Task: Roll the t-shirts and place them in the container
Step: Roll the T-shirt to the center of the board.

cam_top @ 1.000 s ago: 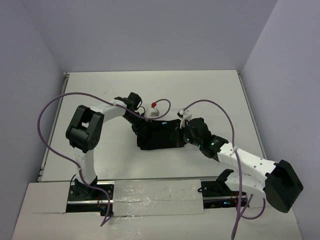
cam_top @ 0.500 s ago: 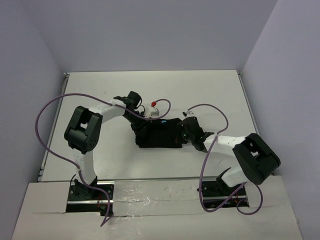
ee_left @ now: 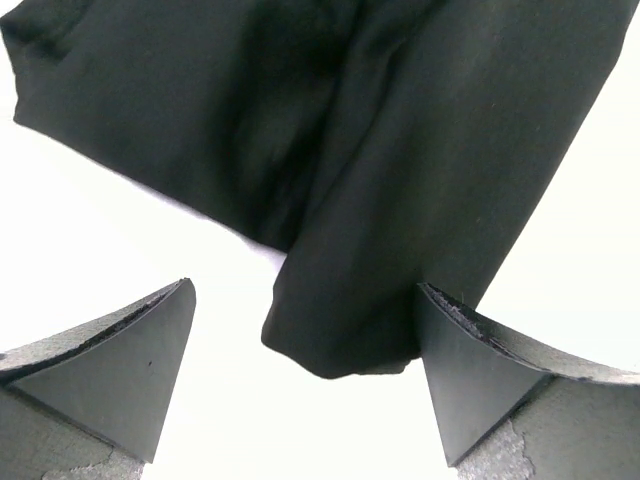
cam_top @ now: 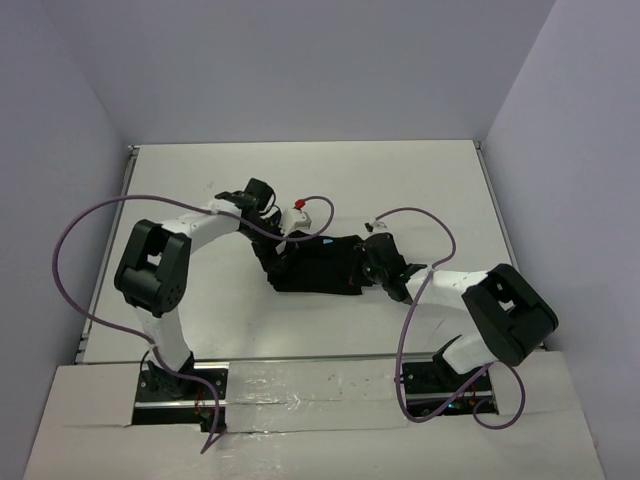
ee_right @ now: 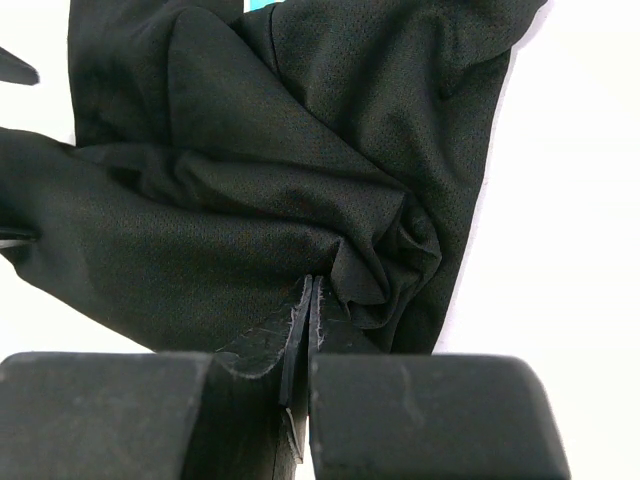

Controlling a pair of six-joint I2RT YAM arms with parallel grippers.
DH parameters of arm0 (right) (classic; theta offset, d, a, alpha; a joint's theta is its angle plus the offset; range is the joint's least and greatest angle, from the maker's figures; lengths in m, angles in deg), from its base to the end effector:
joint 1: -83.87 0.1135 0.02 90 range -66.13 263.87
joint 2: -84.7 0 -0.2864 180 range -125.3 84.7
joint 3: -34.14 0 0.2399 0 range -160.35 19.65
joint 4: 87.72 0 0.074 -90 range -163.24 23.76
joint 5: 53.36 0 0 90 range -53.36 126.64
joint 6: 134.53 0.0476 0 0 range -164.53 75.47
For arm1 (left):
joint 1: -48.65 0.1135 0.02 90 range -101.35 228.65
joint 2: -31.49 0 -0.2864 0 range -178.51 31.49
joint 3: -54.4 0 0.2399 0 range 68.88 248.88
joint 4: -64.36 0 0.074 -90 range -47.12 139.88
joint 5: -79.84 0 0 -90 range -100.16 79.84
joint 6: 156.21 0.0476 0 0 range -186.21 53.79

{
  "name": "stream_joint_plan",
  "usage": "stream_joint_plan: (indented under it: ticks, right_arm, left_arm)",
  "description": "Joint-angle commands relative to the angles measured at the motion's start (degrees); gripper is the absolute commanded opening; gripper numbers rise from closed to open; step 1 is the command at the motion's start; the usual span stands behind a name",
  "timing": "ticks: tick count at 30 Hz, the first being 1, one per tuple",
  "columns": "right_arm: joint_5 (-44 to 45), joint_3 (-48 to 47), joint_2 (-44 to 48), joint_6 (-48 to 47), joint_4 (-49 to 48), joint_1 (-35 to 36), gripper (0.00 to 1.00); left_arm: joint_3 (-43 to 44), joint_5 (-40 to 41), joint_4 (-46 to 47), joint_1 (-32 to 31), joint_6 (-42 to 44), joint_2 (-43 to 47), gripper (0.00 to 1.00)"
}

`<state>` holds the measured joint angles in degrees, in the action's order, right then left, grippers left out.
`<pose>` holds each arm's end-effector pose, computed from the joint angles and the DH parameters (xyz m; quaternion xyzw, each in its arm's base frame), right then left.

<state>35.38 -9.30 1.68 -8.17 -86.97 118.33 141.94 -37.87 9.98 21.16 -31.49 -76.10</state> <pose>0.2161 0.1496 0.1662 0.0104 0.9074 0.2515 0.3365 0.3119 -0.1872 0.1924 0.5247 0.8069 -0.2285 0.1462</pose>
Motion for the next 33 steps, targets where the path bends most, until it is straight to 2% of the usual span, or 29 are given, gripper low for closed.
stream_joint_plan:
  ticks: [1,4,9,14,18,23,26,29,31,33]
  right_arm:
    - [2.31,0.82,-1.62,-1.11,2.93,-0.36,0.00]
    - [2.40,0.83,-1.35,-1.90,3.27,-0.36,0.00]
    - [2.66,0.04,-0.82,-3.31,4.15,-0.27,0.00]
    - [2.93,-1.28,-0.82,-4.10,5.39,-0.27,0.00]
    - [2.93,-1.72,-0.74,-4.19,5.83,-0.27,0.00]
    - [2.57,-2.08,-1.00,-4.28,5.74,-0.27,0.00]
    - [2.49,-2.25,-1.09,-4.28,5.56,-0.27,0.00]
    - [2.49,-2.25,-0.91,-4.37,5.65,-0.27,0.00]
    - [2.40,-2.16,-0.74,-4.37,5.56,-0.27,0.00]
    - [2.40,-2.08,-0.65,-4.54,5.74,-0.27,0.00]
  left_arm:
    - [-2.56,3.97,3.59,0.50,-0.87,4.67,0.99]
    - [-3.71,7.83,6.93,1.55,-5.09,4.93,0.99]
    - [-5.12,11.70,7.91,2.26,-5.28,5.81,0.99]
    - [0.06,13.73,3.61,3.75,-5.19,7.13,0.99]
    - [5.33,10.75,-0.52,4.98,-3.26,10.20,0.99]
    - [5.79,-1.46,0.51,3.94,0.95,15.64,0.99]
    - [-2.98,1.41,5.17,-2.90,8.94,21.88,0.98]
    - [-18.16,3.87,12.63,-10.03,18.52,29.78,0.83]
    - [-22.85,5.98,15.37,-13.80,21.17,31.38,0.82]
    - [-28.46,10.79,21.05,-15.49,23.46,32.44,0.87]
